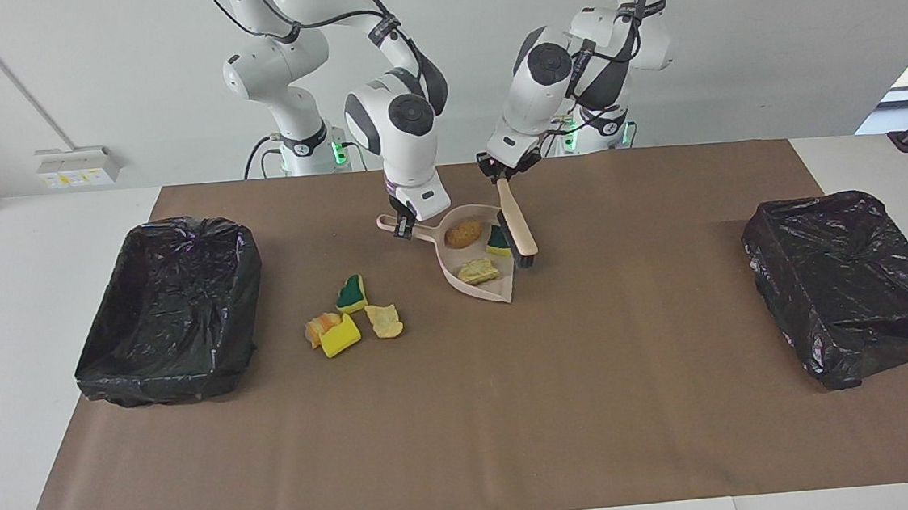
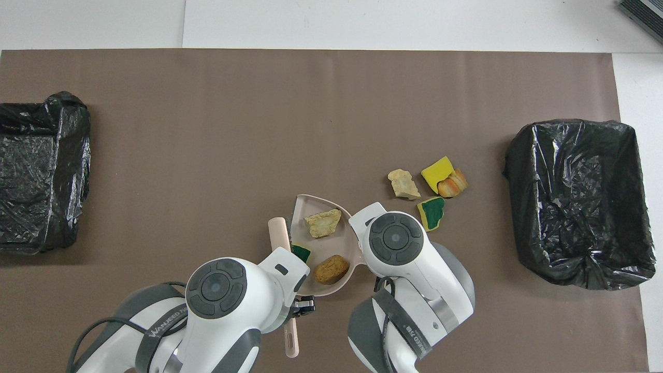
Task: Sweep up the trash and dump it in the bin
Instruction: 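Sweep the trash into the dustpan held by the right gripper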
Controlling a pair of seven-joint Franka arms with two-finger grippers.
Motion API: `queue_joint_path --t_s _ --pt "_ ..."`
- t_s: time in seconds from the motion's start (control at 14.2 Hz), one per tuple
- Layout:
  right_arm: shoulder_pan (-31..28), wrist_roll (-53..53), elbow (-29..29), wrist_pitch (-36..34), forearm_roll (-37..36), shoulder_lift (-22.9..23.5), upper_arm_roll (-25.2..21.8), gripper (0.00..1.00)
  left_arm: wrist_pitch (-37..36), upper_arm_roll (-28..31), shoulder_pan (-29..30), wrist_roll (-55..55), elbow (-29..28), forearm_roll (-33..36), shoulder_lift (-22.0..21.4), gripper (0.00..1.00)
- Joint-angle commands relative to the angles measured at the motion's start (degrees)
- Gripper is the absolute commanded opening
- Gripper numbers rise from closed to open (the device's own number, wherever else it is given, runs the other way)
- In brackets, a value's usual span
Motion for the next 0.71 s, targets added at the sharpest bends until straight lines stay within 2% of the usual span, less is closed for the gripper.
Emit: queue_joint_path --t_s 0.0,0.28,0.42,0.64 --pt "-0.78 -1.24 0.37 0.67 0.83 -0.84 -0.19 0.0 -4.55 -0.04 0.7 0.63 -0.83 4.59 -4.21 0.0" --pt "-4.2 -4.92 2.91 -4.51 0.65 -3.13 -0.28 0.0 -2.8 -0.4 0.0 0.37 -6.54 5.75 -8.96 0.0" --pt "-6.84 -8.26 4.23 -7.59 0.65 -4.8 -0.28 0.0 -2.27 -1.01 -0.79 -0.07 -8.83 5.75 -9.84 0.0" --pt "-11.93 -13.71 4.41 -10.4 0.57 -8.05 -0.28 0.0 0.97 -2.42 -5.7 -3.92 -13.57 5.57 -11.51 0.0"
